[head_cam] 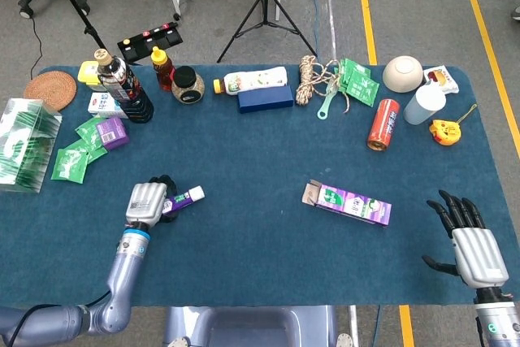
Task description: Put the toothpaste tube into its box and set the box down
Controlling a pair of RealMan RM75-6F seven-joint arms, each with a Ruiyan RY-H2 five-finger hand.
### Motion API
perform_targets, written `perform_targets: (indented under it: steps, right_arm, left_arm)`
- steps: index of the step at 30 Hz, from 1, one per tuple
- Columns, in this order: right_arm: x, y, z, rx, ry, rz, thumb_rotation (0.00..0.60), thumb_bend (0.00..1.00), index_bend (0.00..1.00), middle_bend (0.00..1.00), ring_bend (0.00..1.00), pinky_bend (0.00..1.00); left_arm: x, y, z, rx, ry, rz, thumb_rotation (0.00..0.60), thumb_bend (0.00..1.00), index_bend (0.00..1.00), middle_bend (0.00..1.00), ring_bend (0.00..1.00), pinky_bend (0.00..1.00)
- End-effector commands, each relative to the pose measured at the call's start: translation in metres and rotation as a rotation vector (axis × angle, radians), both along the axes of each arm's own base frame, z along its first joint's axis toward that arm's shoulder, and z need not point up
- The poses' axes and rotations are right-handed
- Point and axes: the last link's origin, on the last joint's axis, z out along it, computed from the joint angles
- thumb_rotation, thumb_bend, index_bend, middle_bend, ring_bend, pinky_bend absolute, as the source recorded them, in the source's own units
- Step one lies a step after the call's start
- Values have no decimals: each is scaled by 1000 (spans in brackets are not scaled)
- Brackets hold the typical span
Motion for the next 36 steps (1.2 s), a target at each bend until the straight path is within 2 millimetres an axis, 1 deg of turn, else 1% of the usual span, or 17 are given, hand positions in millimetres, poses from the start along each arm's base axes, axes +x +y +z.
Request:
perform_targets:
  steps: [1,4,8,12,19,23,27,30,33,36]
  right_arm:
    - [0,0,0,2,-1,0,600,0,124,22,41,2]
    - [0,0,-1,6,-3,0,600,0,124,22,40,3]
    - [0,0,-1,6,-2,-1,600,0,124,22,41,2]
    - [0,0,-2,10,-1,-1,600,0,124,22,40,2]
    - [1,1,-3,13,2,0,600,0,124,22,41,3]
    - [1,1,-4,18,4,-1,600,0,124,22,41,2]
    - [1,0,-5,23,5,-5,600,0,124,22,41,3]
    - [1,-3,-8,33,8,3,600,0,124,22,41,3]
    - [-1,-6,-10,55,21,-2,600,0,124,22,41,2]
    - [0,-15,-14,78,32,-4,600,0,124,21,42,2]
  left_arm:
    - [-3,0,0,9,9,2,600,231,421,277,301,550]
    - [-8,1,3,17,20,1,600,250,424,280,325,588]
    - [-10,2,7,25,22,-22,600,288,460,313,378,633]
    - [-14,4,17,40,25,-54,600,309,495,348,426,672]
    - [-19,7,25,43,8,-79,600,338,544,402,480,713]
    - [-22,9,32,47,-6,-95,600,348,551,413,488,720]
    - [-20,11,42,50,-24,-122,600,348,559,420,490,721]
    - [-11,14,59,56,-39,-161,600,349,558,420,490,721]
    - [-3,14,70,47,-52,-190,600,349,558,420,490,721]
    - [9,15,85,39,-60,-243,600,349,560,423,491,721]
